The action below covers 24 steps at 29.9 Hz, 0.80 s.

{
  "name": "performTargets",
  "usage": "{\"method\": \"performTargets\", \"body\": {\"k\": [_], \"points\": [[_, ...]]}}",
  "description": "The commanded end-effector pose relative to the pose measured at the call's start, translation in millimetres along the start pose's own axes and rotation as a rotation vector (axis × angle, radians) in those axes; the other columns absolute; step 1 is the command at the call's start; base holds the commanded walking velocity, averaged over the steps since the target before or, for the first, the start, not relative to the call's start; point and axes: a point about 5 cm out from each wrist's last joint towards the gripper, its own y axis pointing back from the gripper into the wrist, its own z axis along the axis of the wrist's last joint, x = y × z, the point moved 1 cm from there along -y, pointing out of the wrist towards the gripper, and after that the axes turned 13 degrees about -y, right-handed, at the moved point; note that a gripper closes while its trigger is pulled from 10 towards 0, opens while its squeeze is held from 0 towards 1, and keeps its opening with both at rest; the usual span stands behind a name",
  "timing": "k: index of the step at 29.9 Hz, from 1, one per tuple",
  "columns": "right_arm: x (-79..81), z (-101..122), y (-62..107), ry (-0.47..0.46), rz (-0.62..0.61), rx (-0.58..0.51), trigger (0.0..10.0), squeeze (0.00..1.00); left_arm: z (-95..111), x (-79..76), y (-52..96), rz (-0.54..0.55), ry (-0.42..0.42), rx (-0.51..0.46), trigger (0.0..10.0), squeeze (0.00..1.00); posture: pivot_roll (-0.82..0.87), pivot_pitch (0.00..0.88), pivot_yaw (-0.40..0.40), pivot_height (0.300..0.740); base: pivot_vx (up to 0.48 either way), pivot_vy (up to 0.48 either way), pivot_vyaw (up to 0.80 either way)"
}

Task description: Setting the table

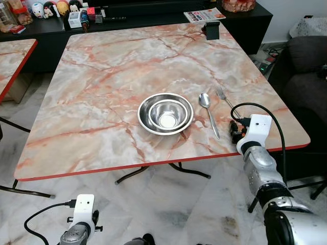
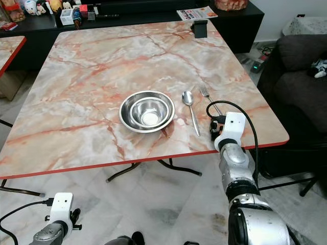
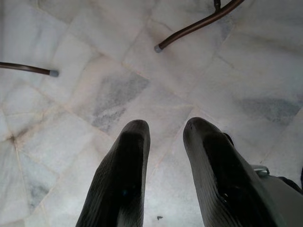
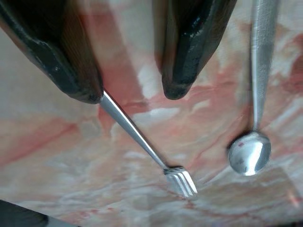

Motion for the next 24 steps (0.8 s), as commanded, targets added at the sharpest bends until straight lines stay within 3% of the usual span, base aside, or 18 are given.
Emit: {"method": "performTargets", "body": {"k": [1, 7, 13, 24], "points": [[-1.1, -22, 6.6, -0.03, -0.022, 0.073, 10.0, 0.0, -7, 3.0, 1.7, 0.009, 0.015, 0.023, 10.0, 0.0, 0.05, 0.144, 0.048, 0.74, 0.0, 0.0, 0.0], [16.4, -33, 11.4, -0.068, 0.008, 0.079, 10.0, 0.0, -7, 2.0, 1.6, 0.005, 0.012, 0.025, 10.0, 0.0, 0.05, 0.146, 0.049, 0.74, 0.0, 0.0, 0.0], [20.5, -35, 13.6, -0.081, 0.013, 0.081, 10.0, 0.0, -7, 1.2, 1.8, 0.004, 0.012, 0.026, 10.0, 0.0, 0.05, 0.148, 0.048, 0.74, 0.0, 0.0, 0.0], [26.3, -18, 14.8, -0.093, 0.043, -0.008, 10.0, 0.0, -6, -0.4, 1.5, 0.003, 0.017, 0.019, 10.0, 0.0, 0.05, 0.146, 0.044, 0.74, 0.0, 0.0, 0.0]]}}
